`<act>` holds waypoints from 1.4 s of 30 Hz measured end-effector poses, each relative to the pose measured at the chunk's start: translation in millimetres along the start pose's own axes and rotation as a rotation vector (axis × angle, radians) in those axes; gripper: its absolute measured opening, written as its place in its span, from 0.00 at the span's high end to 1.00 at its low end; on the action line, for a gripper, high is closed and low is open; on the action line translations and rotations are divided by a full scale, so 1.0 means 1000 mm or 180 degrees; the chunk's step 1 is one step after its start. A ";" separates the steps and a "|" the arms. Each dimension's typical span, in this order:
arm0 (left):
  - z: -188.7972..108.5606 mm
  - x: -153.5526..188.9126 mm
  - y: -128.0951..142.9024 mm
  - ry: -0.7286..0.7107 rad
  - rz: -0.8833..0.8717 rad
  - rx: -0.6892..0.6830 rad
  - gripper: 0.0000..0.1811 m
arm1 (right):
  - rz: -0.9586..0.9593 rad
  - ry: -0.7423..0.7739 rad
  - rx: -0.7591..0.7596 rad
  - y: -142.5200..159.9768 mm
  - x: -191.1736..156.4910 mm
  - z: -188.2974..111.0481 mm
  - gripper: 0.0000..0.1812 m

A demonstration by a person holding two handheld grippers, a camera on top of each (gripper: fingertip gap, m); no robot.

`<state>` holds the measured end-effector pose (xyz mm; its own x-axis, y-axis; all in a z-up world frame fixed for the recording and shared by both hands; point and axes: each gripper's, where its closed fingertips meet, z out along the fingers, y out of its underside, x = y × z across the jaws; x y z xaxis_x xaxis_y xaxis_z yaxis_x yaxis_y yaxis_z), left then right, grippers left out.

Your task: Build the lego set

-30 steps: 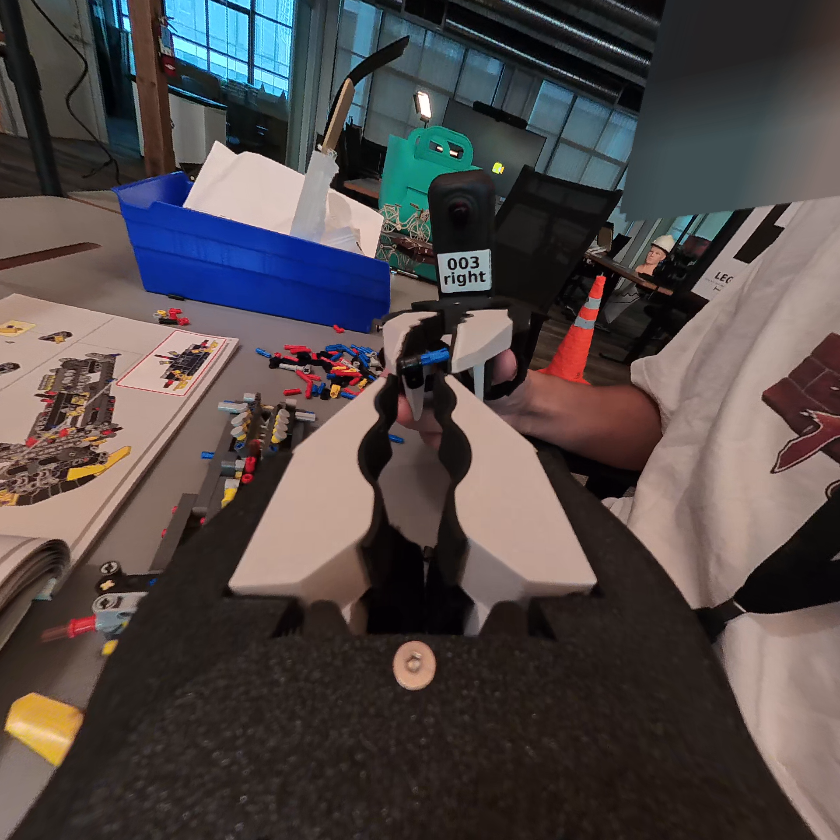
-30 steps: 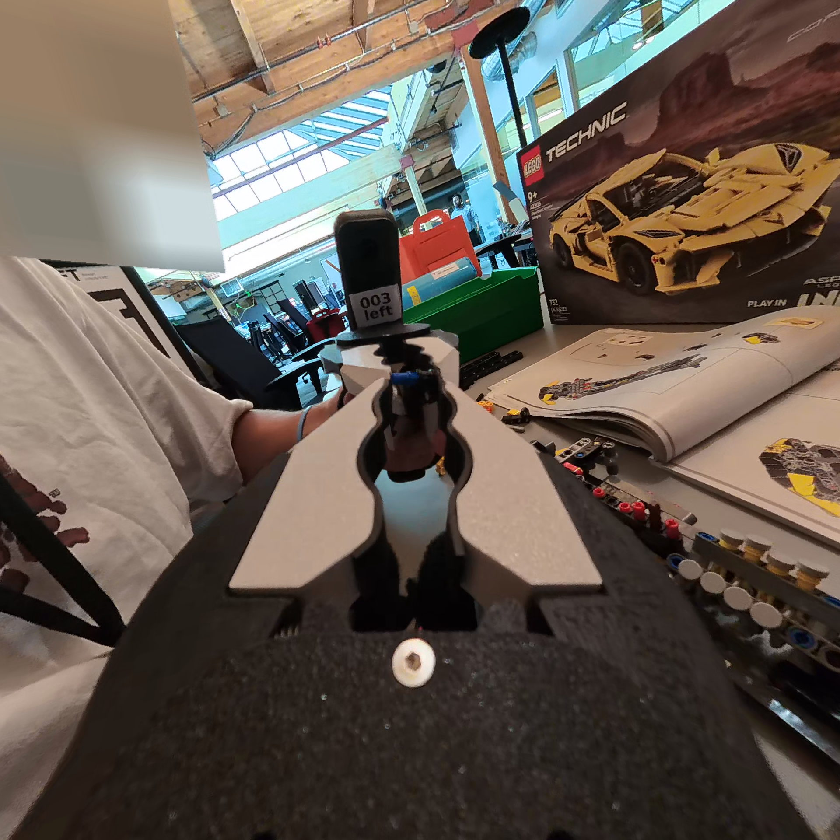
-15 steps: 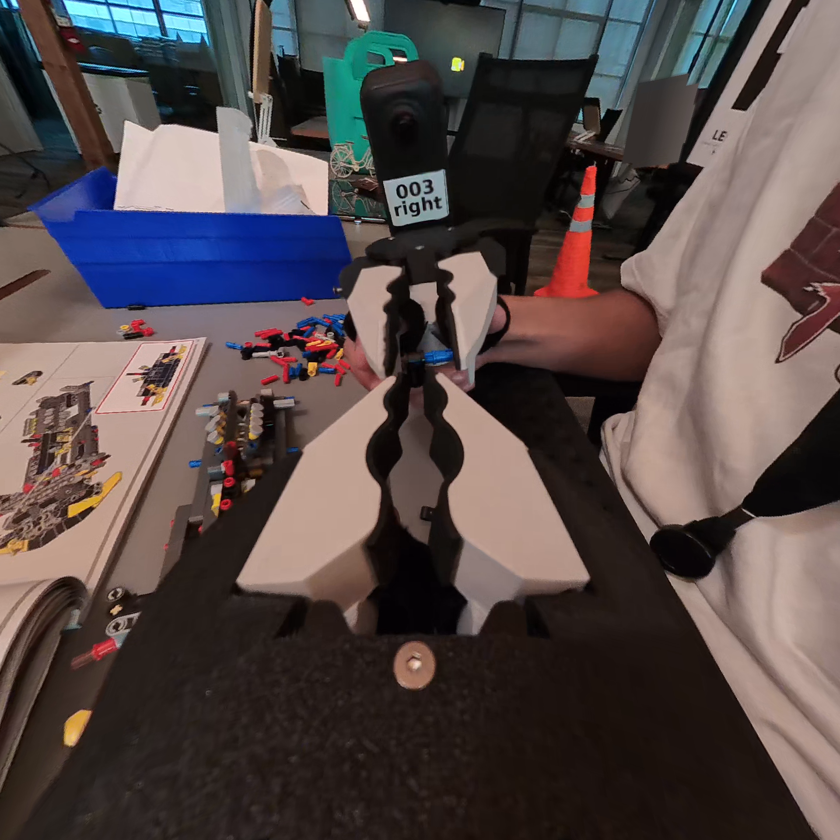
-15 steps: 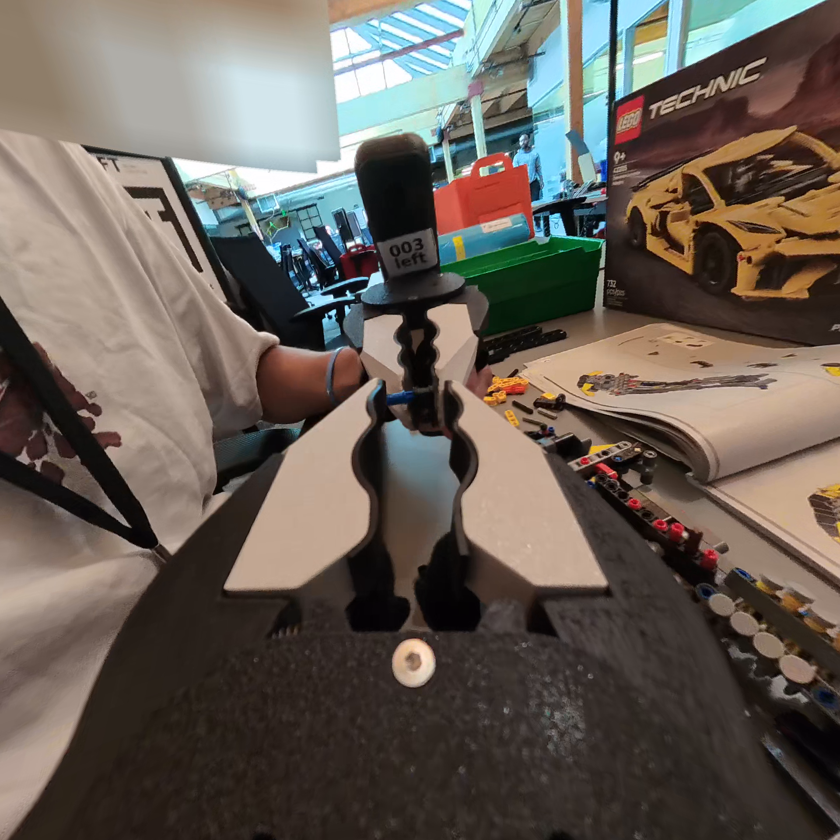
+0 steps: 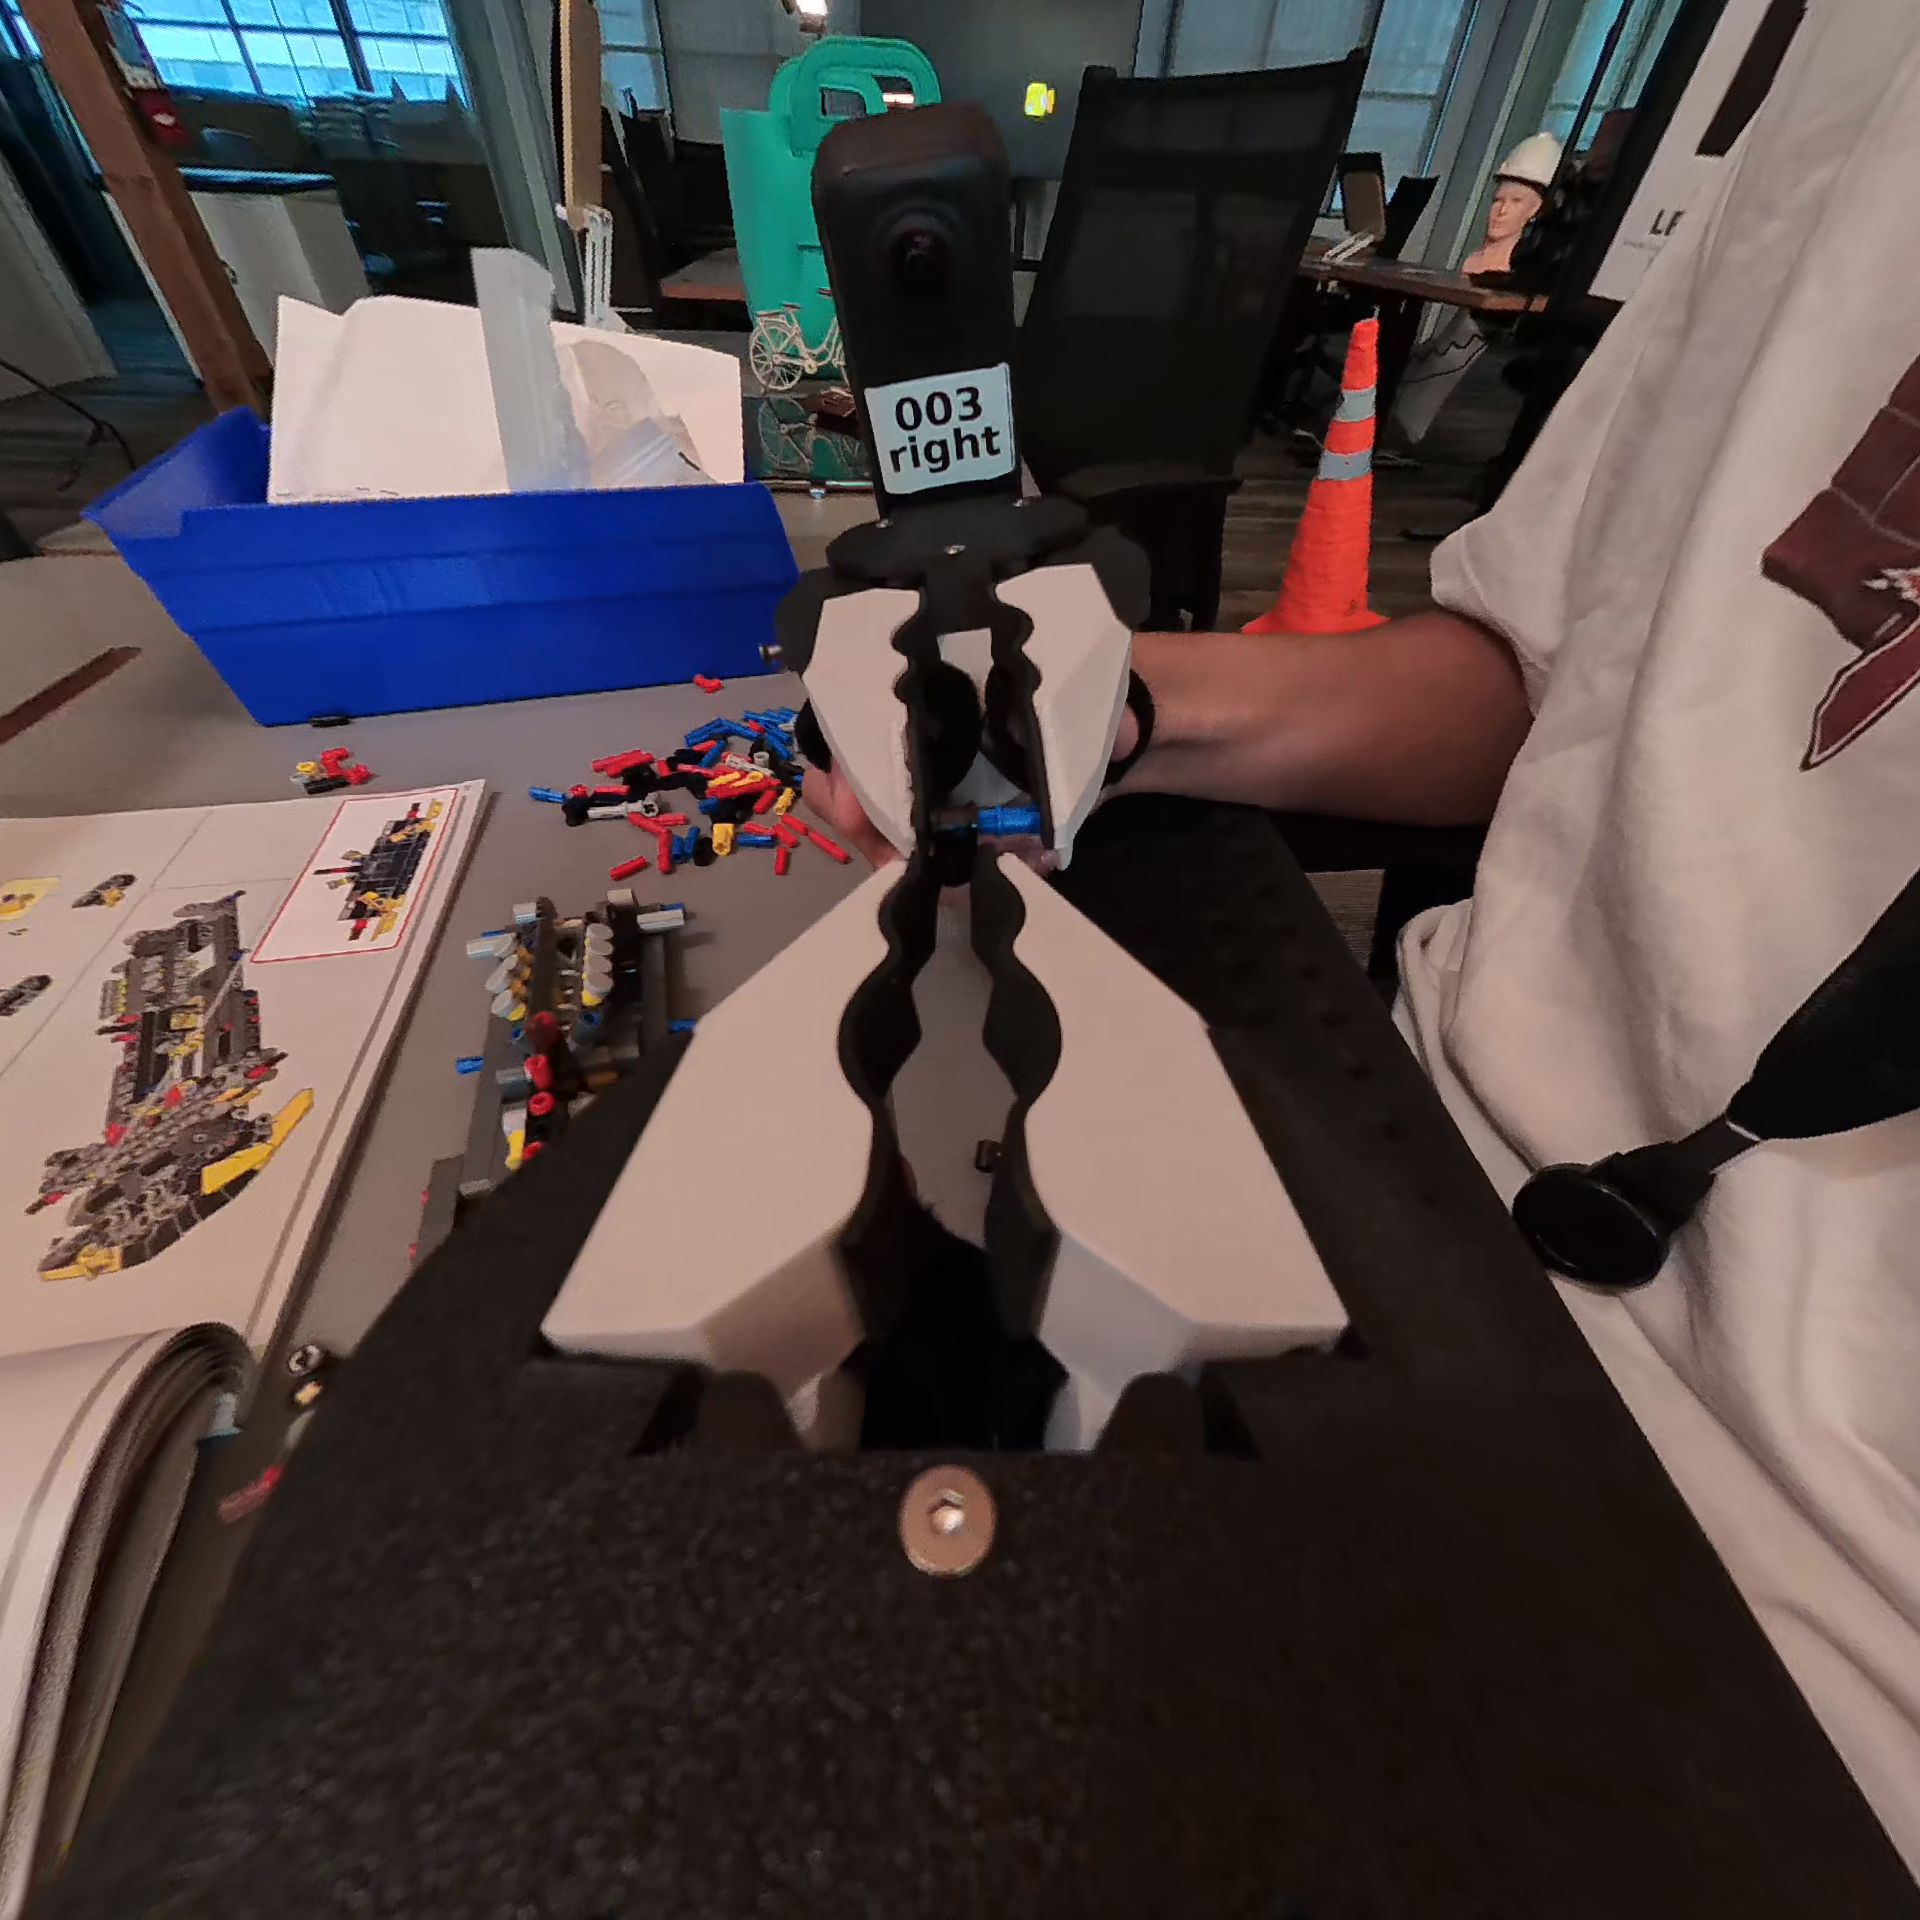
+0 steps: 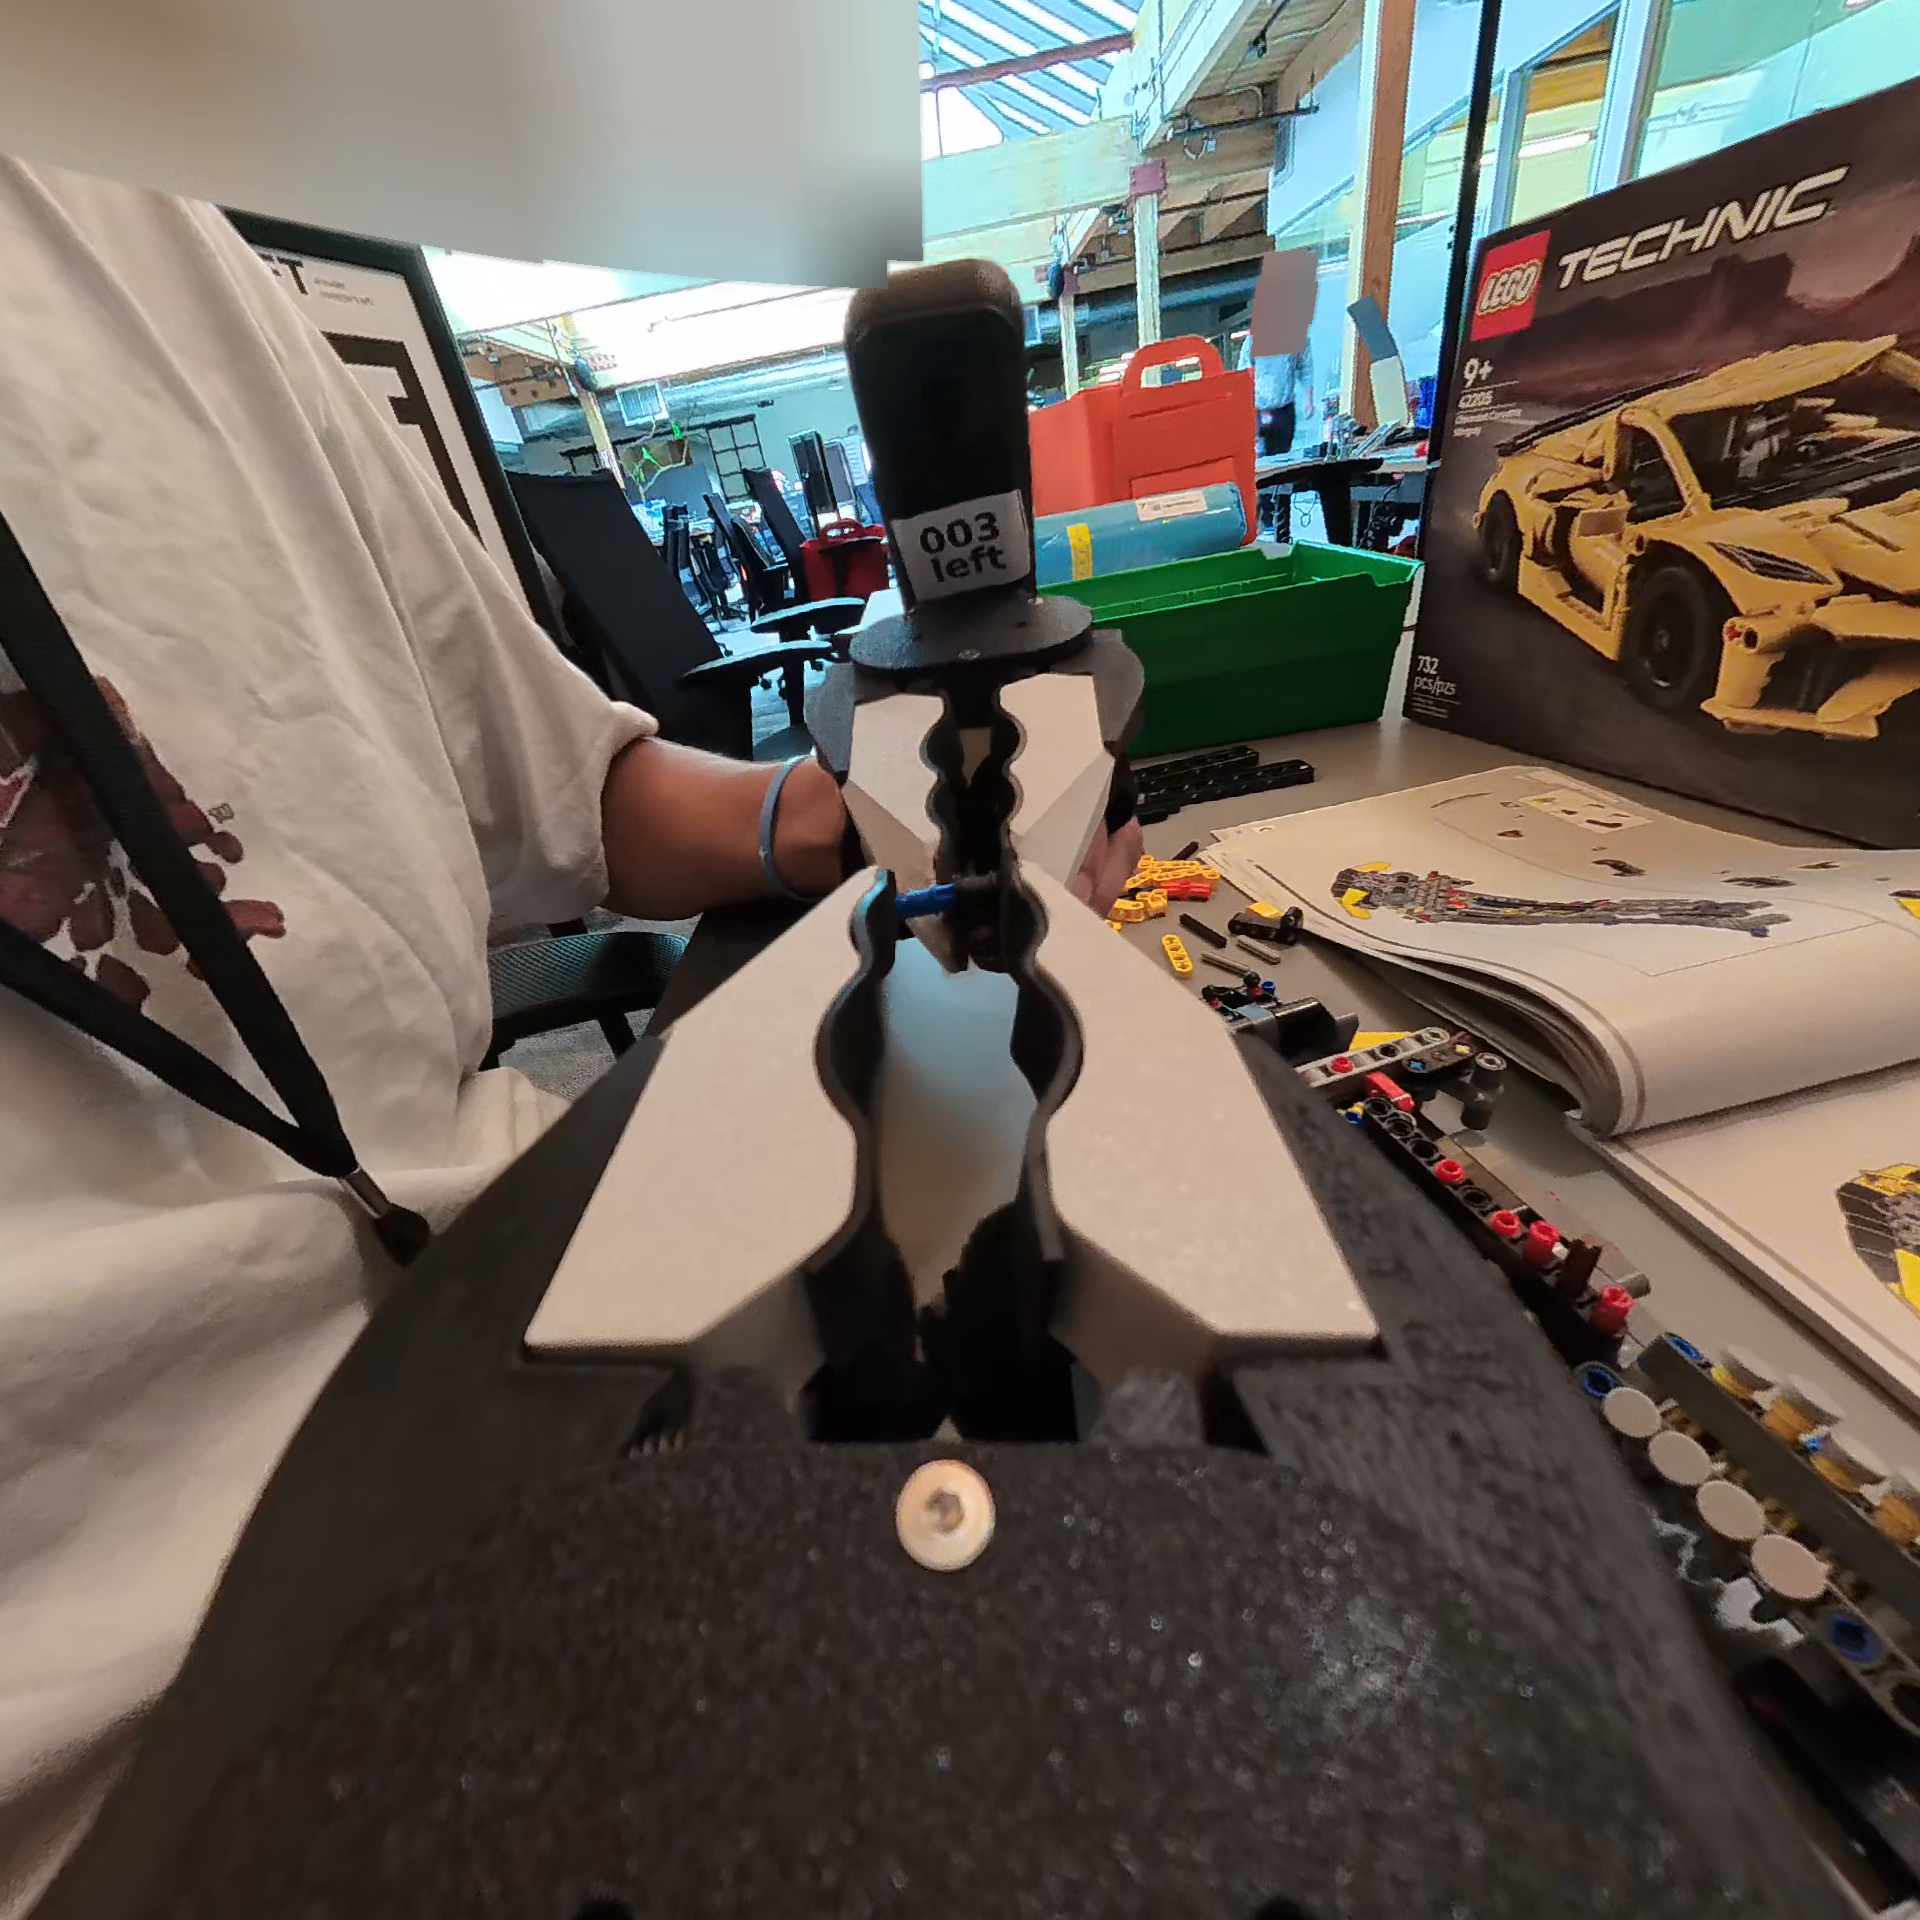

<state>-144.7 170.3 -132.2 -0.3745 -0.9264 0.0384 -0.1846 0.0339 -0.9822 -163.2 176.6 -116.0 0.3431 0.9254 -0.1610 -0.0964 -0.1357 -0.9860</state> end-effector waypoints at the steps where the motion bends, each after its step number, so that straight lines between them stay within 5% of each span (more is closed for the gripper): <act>1: 0.000 0.000 -0.001 -0.0018 0.0054 0.0011 0.97 | 0.0002 -0.0021 -0.0001 -0.001 -0.001 0.000 0.90; 10: 0.001 0.004 -0.008 -0.0304 0.0756 0.0028 0.97 | 0.0076 -0.0149 0.0119 -0.008 -0.009 -0.001 0.90; 27: 0.004 -0.004 0.010 -0.0242 0.0403 -0.0202 0.97 | -0.0221 0.0170 -0.0157 0.010 0.005 -0.004 0.89; 42: 0.006 -0.009 0.004 -0.0702 0.1051 -0.0251 0.97 | -0.0205 0.0219 -0.0116 0.004 0.008 -0.005 0.92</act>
<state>-136.9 176.3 -137.6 -0.2230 -0.9188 -0.3256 -0.1593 0.3639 -0.9177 -156.2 181.1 -121.7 0.4109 0.9063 -0.0986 -0.0384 -0.0909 -0.9951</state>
